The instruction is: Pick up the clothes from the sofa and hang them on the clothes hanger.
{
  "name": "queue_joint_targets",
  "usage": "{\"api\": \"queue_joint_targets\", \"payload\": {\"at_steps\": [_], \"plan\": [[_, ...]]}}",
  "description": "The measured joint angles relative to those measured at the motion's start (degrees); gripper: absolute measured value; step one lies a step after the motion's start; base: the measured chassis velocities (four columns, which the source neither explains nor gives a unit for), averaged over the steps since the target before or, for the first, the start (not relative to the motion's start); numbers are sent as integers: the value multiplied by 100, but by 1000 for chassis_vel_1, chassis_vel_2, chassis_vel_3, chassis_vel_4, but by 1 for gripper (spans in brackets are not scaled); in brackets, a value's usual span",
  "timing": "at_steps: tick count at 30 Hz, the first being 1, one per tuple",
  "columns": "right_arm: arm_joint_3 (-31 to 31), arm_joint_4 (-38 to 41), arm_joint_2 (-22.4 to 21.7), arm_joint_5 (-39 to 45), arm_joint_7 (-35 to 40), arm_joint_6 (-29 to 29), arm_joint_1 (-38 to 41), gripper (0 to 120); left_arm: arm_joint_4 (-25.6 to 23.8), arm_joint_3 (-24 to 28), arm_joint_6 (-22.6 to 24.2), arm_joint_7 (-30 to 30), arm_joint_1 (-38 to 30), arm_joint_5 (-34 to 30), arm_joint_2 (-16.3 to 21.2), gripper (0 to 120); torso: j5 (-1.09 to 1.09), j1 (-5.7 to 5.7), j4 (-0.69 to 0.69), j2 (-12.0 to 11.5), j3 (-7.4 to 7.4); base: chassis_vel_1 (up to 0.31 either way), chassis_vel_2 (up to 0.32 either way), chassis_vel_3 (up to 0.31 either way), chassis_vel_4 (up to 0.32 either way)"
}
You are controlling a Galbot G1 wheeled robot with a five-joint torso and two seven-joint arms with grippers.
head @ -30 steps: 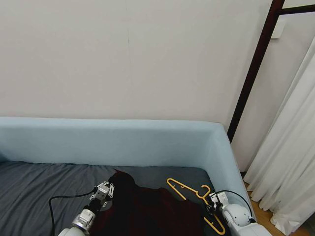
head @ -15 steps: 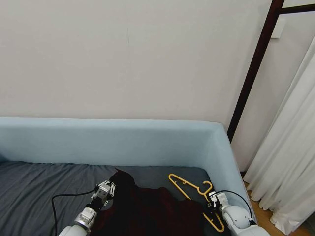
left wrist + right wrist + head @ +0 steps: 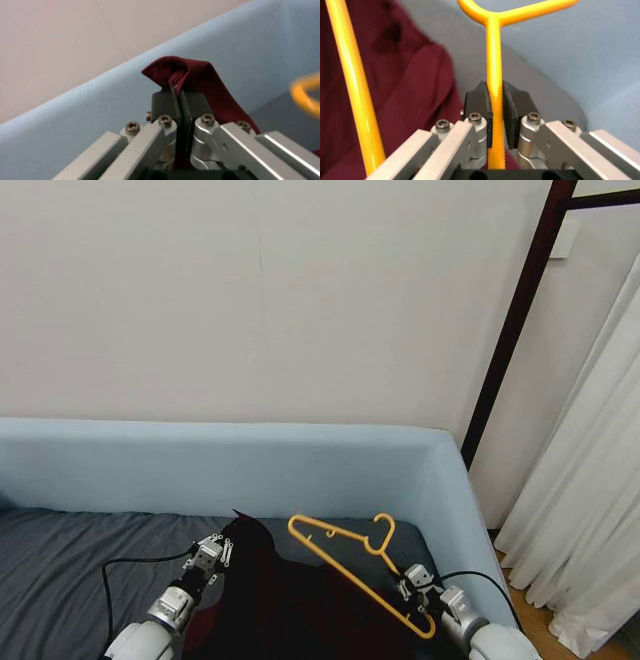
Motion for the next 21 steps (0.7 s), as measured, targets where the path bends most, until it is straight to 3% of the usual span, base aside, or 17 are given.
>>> {"api": "queue_joint_targets", "payload": {"at_steps": [10,15,21], "plan": [[-738,340,236,-998,623,-120,66,6,-343,-59,26,19,254,-31,62,0,-1,0,2,0,0,0,0,0,0],[-1077,232,371,-1550,1330,-418,260,6,-873,-69,83,37,526,24,119,0,0,0,1,0,0,0,0,0,0],[-1178,72,423,-1609,1534,-445,317,6,-1368,49,95,83,890,227,78,0,1,0,1,0,0,0,0,0,0]]}}
